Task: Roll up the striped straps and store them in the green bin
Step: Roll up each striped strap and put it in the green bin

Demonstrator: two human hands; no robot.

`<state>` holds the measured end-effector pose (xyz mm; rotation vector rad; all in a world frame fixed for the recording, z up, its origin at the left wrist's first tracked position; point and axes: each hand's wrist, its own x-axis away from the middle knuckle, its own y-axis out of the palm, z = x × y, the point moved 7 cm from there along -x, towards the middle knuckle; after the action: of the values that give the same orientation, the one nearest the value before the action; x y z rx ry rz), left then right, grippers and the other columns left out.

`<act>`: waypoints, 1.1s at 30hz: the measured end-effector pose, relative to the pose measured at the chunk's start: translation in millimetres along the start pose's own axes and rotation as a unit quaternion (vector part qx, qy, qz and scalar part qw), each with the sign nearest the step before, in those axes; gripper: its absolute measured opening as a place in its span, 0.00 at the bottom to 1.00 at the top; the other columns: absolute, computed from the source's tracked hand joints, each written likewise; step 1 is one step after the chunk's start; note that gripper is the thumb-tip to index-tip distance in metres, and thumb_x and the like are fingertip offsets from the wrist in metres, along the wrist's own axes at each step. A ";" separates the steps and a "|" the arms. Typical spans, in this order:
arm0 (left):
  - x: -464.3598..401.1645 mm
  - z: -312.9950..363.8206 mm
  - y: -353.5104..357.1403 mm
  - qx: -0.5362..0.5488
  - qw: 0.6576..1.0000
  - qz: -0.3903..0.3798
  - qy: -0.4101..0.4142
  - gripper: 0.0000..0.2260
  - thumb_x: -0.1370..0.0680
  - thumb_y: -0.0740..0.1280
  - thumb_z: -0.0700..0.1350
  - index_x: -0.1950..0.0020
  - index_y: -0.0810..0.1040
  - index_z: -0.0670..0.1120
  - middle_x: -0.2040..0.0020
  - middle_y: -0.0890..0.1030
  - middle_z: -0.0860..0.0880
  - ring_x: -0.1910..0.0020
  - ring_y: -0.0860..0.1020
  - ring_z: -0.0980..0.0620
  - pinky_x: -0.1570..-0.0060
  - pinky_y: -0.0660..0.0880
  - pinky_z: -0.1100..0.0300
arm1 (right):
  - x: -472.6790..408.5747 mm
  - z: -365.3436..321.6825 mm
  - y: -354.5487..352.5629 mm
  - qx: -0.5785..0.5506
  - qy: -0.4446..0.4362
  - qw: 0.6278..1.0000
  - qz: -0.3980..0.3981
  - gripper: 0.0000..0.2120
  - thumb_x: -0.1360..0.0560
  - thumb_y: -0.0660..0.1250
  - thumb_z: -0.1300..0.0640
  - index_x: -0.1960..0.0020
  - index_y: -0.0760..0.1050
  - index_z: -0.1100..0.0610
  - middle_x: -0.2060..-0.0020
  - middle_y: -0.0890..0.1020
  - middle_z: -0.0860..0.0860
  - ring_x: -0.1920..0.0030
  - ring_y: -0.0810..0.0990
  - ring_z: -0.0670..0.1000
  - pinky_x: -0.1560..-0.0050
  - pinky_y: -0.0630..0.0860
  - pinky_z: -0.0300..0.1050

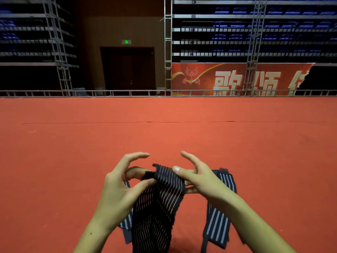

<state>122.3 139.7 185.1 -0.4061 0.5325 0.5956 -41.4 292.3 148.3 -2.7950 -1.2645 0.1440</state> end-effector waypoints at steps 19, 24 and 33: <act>-7.9 -34.9 -38.7 0.043 0.967 0.213 -0.131 0.18 0.25 0.82 0.43 0.39 0.83 0.57 0.58 0.89 0.53 0.59 0.88 0.57 0.46 0.82 0.52 | 25.0 -55.4 -66.4 0.037 -0.243 0.936 0.250 0.39 0.22 0.73 0.69 0.18 0.66 0.43 0.62 0.80 0.61 0.61 0.77 0.52 0.57 0.84 0.51; -15.5 -18.5 -16.8 -0.008 0.969 0.222 -0.110 0.18 0.26 0.83 0.47 0.40 0.83 0.58 0.59 0.89 0.57 0.54 0.88 0.58 0.42 0.83 0.48 | 34.1 -57.1 -18.2 0.166 -0.268 0.919 0.238 0.41 0.24 0.73 0.66 0.18 0.64 0.43 0.59 0.82 0.43 0.69 0.77 0.43 0.64 0.73 0.36; -11.3 12.7 32.6 -0.031 0.981 0.189 -0.030 0.17 0.23 0.80 0.41 0.38 0.83 0.55 0.57 0.89 0.62 0.56 0.85 0.68 0.54 0.74 0.76 | 29.9 -49.0 42.7 0.303 -0.344 0.846 0.273 0.40 0.23 0.71 0.60 0.15 0.59 0.51 0.43 0.83 0.45 0.56 0.83 0.46 0.53 0.82 0.47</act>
<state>98.6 166.0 194.9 -0.3463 0.5382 0.9904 15.6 285.4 190.9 -2.4553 -0.2808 1.3982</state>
